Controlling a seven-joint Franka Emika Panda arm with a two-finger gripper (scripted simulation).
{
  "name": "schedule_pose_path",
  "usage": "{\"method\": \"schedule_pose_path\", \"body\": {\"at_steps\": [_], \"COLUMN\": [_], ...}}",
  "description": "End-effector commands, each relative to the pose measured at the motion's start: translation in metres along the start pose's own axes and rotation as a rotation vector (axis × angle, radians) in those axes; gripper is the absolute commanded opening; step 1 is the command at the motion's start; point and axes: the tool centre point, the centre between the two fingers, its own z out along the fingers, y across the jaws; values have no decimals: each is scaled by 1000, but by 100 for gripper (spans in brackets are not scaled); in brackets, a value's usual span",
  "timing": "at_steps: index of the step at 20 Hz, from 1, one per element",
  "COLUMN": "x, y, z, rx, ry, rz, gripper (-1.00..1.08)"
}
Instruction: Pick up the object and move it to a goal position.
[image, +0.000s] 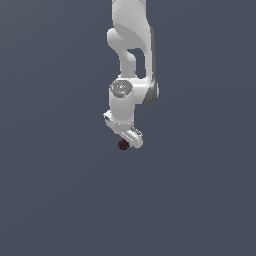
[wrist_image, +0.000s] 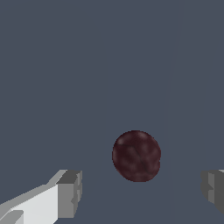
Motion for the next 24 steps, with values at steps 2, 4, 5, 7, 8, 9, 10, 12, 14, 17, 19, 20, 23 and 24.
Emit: {"method": "schedule_pose_path", "body": {"at_steps": [2, 4, 5, 7, 8, 9, 10, 12, 14, 17, 19, 20, 23, 24], "x": [-2, -3, -3, -3, -3, -4, -3, -3, -3, -4, -4, -4, -4, -4], "y": [4, 5, 6, 6, 7, 7, 6, 6, 6, 7, 7, 7, 7, 7], "z": [5, 6, 7, 8, 8, 8, 8, 9, 13, 24, 34, 40, 52, 54], "rx": [0, 0, 0, -1, -1, -1, -1, -1, -1, -1, -1, -1, -1, -1], "ry": [2, 3, 3, 3, 3, 3, 3, 3, 3, 3, 3, 3, 3, 3], "rz": [53, 72, 80, 89, 91, 92, 87, 87, 88, 89, 90, 91, 92, 92], "gripper": [100, 100, 100, 100, 100, 100, 100, 100, 100, 100, 100, 100, 100, 100]}}
